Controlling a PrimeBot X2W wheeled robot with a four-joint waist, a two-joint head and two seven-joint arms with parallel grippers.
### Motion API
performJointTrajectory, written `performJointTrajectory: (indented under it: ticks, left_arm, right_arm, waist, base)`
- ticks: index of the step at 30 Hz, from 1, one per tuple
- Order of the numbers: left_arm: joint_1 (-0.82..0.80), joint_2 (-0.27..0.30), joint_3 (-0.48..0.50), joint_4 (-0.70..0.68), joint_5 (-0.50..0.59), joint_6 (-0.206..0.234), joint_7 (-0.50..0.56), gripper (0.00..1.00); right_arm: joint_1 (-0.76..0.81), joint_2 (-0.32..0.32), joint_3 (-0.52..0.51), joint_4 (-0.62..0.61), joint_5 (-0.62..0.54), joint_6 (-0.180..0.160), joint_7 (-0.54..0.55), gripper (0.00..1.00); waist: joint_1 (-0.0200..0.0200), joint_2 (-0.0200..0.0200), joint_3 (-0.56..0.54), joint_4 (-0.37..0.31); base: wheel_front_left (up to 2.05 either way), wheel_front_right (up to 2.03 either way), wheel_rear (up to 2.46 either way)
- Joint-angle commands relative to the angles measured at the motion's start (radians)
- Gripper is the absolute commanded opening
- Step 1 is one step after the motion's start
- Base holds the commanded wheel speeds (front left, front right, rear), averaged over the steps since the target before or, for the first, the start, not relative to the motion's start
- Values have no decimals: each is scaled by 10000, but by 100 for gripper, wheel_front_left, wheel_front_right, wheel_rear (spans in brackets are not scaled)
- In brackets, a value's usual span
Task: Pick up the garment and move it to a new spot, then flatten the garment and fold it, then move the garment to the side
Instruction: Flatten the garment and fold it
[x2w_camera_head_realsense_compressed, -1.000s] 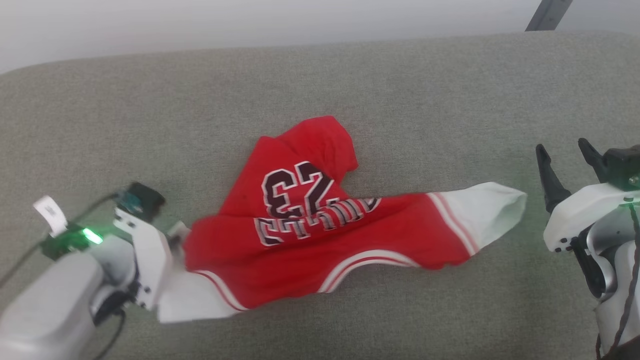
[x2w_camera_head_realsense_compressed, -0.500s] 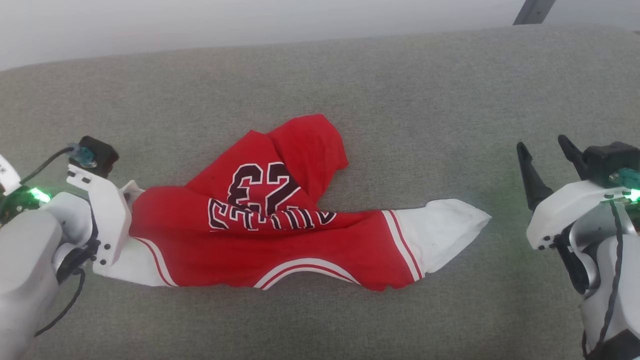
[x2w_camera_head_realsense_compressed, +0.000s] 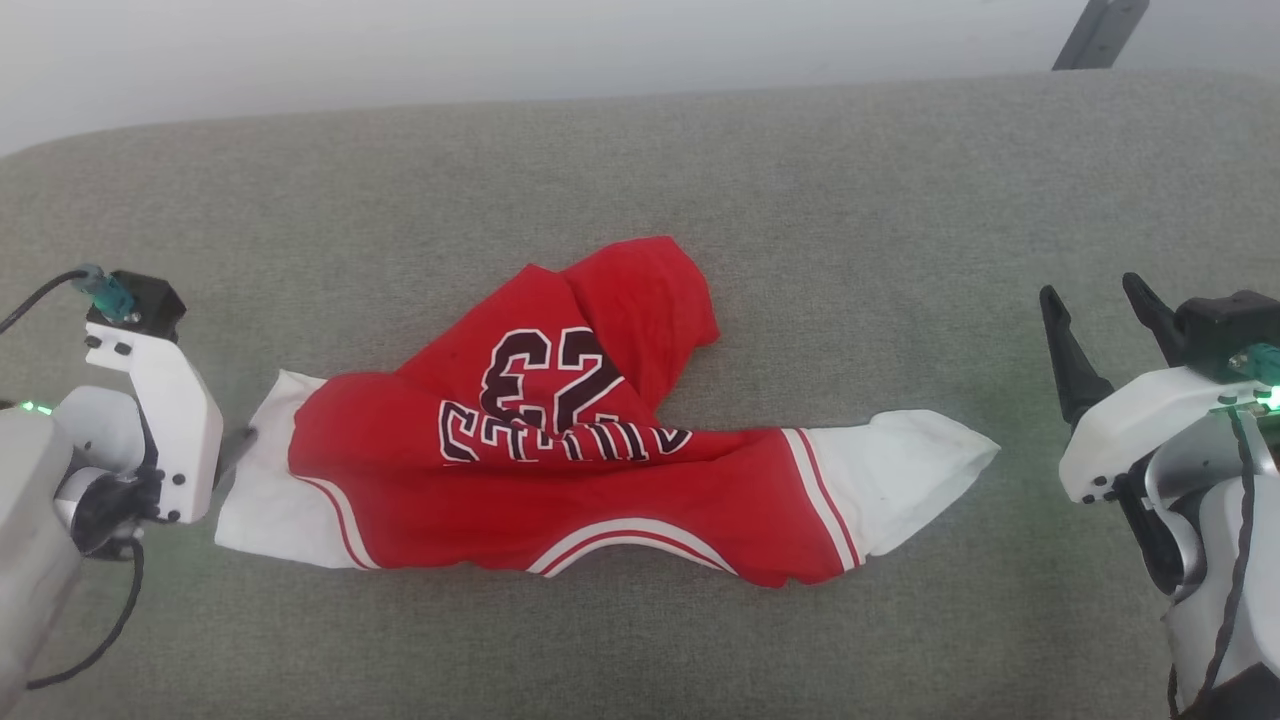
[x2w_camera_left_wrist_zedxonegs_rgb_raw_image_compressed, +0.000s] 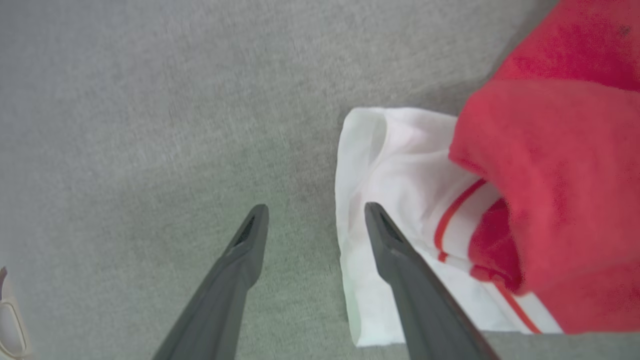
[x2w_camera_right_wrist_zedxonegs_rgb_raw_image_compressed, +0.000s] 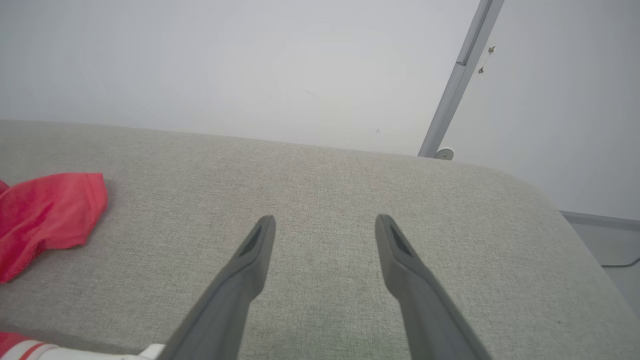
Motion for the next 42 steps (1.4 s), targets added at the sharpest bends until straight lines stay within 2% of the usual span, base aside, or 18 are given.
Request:
performJointTrajectory:
  ticks: [1,6,10,13,17,19,20,26,32,33,42]
  left_arm:
    - [-80,33,31,63,-223,39,475,100]
    - [150,27,-63,-318,-730,174,1811,100]
    - [433,15,-44,-644,-1149,638,2732,100]
    - [718,139,-158,-1018,-1178,1119,3157,100]
    - [945,174,-106,-1228,-1079,1411,2796,100]
    - [1125,123,-146,-1245,-1177,1333,2746,69]
    - [1168,105,-142,-1252,-1206,1273,2676,0]
    - [1331,-19,-200,-1188,-1267,1081,2520,0]
    - [1141,-212,-159,-1192,-1291,1101,2386,0]
    - [1141,-212,-159,-1192,-1291,1101,2386,0]
    - [834,-402,-120,-1329,-1240,1084,2210,0]
  right_arm:
    - [55,2,-10,-17,39,1,-55,100]
    - [147,39,-6,-60,5,1,-1,100]
    - [157,67,58,-111,-3,1,44,100]
    - [145,96,145,-208,39,1,49,100]
    - [136,99,211,-312,106,1,53,100]
    - [148,74,247,-355,112,1,84,100]
    - [151,63,284,-379,161,1,113,100]
    - [289,-64,944,-590,1007,2,915,100]
    - [664,-562,2169,-963,2530,1,2795,100]
    - [664,-562,2169,-963,2530,1,2795,100]
    - [926,-983,2452,-1136,3444,3,5069,100]
  waist:
    - [0,0,-55,58]
    - [0,0,-148,158]
    - [0,0,-172,168]
    - [0,0,-132,108]
    - [0,0,-54,19]
    - [0,0,-28,-19]
    - [0,0,-11,-37]
    - [0,0,58,-43]
    - [0,0,162,107]
    - [0,0,162,107]
    - [0,0,391,379]
  base:
    - [0,0,0]
    - [0,0,0]
    - [0,0,0]
    - [0,0,0]
    - [0,0,0]
    - [0,0,0]
    - [0,0,0]
    - [0,0,0]
    - [0,0,0]
    - [0,0,0]
    - [0,0,0]
